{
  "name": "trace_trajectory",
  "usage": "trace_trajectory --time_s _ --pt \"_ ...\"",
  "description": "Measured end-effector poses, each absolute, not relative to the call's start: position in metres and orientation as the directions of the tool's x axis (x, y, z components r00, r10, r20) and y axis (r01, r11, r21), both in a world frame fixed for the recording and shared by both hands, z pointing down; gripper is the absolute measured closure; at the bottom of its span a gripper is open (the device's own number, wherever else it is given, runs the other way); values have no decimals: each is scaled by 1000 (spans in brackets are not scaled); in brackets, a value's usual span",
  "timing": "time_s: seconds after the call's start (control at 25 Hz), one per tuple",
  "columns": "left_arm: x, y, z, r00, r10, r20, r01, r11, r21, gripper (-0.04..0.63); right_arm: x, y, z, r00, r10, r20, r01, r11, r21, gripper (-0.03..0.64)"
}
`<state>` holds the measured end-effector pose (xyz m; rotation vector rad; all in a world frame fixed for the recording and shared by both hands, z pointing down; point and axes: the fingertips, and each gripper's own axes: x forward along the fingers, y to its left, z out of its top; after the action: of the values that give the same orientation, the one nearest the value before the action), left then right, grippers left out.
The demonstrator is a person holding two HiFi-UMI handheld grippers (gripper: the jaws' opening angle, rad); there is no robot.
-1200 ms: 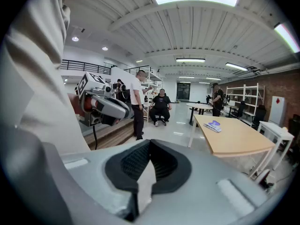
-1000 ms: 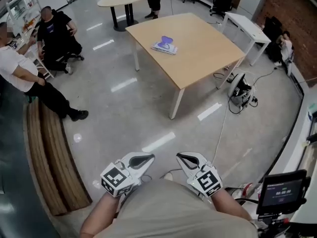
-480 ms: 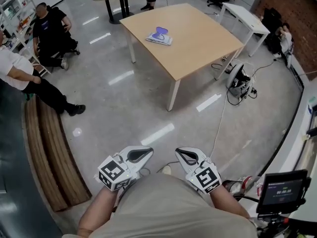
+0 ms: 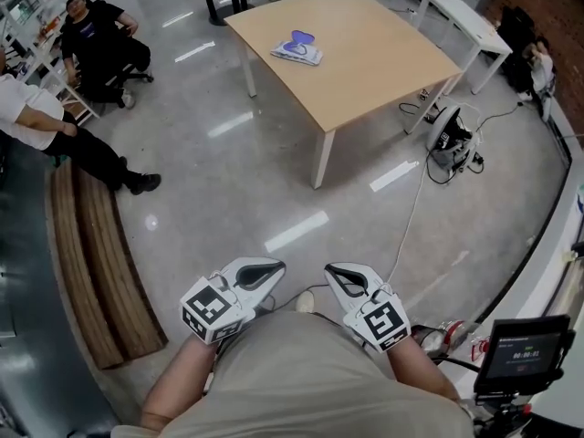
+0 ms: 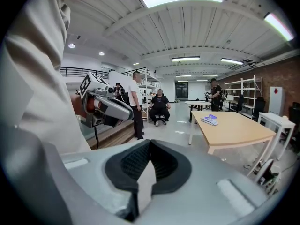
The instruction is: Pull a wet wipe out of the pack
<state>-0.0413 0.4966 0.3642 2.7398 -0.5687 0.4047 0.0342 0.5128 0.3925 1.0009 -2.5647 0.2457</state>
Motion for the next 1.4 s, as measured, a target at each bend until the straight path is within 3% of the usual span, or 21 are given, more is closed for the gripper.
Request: trace_trajectory --time_s 0.64,1.4 --pt "-14 482 377 864 -339 373 -442 -865 239 591 58 492 419 -693 -597 405 -682 725 -99 615" --pt "-123 324 353 909 -300 291 -362 -913 189 591 -48 346 384 -620 -642 452 -722 692 -8 615"
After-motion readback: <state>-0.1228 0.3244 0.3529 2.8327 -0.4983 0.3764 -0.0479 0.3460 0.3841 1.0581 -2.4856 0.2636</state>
